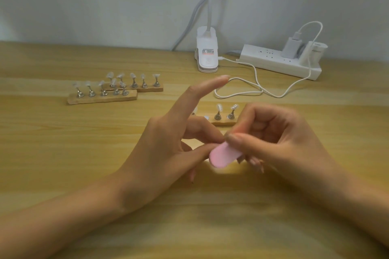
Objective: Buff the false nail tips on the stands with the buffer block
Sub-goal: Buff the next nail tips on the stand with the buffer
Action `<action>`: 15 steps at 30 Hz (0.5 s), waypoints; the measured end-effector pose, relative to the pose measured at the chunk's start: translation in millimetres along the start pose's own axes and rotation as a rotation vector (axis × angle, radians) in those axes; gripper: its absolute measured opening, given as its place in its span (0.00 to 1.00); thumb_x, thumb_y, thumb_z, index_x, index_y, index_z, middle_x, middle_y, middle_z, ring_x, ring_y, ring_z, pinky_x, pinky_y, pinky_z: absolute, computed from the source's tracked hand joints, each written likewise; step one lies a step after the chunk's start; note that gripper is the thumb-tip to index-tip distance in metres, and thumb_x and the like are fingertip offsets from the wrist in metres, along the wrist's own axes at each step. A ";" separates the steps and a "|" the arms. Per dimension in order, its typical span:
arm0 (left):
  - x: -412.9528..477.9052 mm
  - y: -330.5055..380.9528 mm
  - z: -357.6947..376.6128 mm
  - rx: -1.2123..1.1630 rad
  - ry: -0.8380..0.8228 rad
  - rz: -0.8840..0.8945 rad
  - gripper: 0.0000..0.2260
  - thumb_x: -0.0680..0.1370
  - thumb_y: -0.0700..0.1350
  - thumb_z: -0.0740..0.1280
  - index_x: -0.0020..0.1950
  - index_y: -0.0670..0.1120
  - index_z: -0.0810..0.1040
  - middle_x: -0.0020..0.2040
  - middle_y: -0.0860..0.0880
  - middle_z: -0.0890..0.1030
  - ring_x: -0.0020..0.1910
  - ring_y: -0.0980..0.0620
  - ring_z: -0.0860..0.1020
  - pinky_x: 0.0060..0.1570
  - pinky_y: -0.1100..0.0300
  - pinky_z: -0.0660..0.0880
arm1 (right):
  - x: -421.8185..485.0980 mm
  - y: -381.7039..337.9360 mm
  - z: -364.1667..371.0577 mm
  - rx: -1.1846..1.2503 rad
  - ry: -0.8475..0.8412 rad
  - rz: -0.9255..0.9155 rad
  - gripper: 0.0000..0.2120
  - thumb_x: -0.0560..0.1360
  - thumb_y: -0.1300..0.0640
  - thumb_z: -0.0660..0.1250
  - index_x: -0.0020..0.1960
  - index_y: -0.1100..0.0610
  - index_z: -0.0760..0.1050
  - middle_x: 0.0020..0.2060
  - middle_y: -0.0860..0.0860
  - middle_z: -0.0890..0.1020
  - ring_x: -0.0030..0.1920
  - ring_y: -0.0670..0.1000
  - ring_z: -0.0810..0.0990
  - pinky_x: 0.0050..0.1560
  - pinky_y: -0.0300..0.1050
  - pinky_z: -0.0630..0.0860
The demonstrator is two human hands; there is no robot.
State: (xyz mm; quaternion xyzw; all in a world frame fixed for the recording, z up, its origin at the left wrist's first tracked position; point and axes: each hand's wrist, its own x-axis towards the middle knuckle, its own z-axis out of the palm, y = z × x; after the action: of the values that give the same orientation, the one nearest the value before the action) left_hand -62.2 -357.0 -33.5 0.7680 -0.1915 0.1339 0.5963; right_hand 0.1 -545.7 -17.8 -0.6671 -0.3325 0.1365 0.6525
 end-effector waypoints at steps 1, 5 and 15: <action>0.4 -0.1 0.0 -0.005 0.001 -0.004 0.36 0.74 0.40 0.73 0.77 0.57 0.62 0.41 0.52 0.85 0.35 0.55 0.83 0.21 0.60 0.74 | 0.7 0.7 -1.0 0.006 0.023 -0.004 0.06 0.69 0.53 0.75 0.37 0.52 0.80 0.30 0.54 0.82 0.24 0.43 0.74 0.25 0.34 0.71; 0.9 -0.9 -0.4 -0.009 0.012 -0.025 0.38 0.73 0.35 0.73 0.77 0.57 0.62 0.40 0.50 0.85 0.37 0.52 0.84 0.21 0.60 0.74 | -1.1 3.4 -2.4 -0.005 0.028 -0.027 0.09 0.73 0.55 0.76 0.37 0.53 0.79 0.29 0.50 0.82 0.25 0.42 0.74 0.26 0.34 0.71; 3.5 -3.5 -2.8 -0.059 0.009 -0.083 0.34 0.73 0.38 0.74 0.73 0.59 0.66 0.41 0.50 0.86 0.41 0.48 0.86 0.27 0.62 0.76 | -1.8 7.9 -17.7 0.230 -0.014 -0.034 0.13 0.69 0.44 0.78 0.40 0.51 0.78 0.31 0.50 0.80 0.24 0.43 0.73 0.26 0.33 0.70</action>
State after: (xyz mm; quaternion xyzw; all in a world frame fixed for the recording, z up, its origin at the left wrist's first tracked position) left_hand -57.4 -354.1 -34.3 0.7566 -0.1605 0.1067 0.6248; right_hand 11.8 -560.1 -23.8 -0.5811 -0.3305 0.1674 0.7247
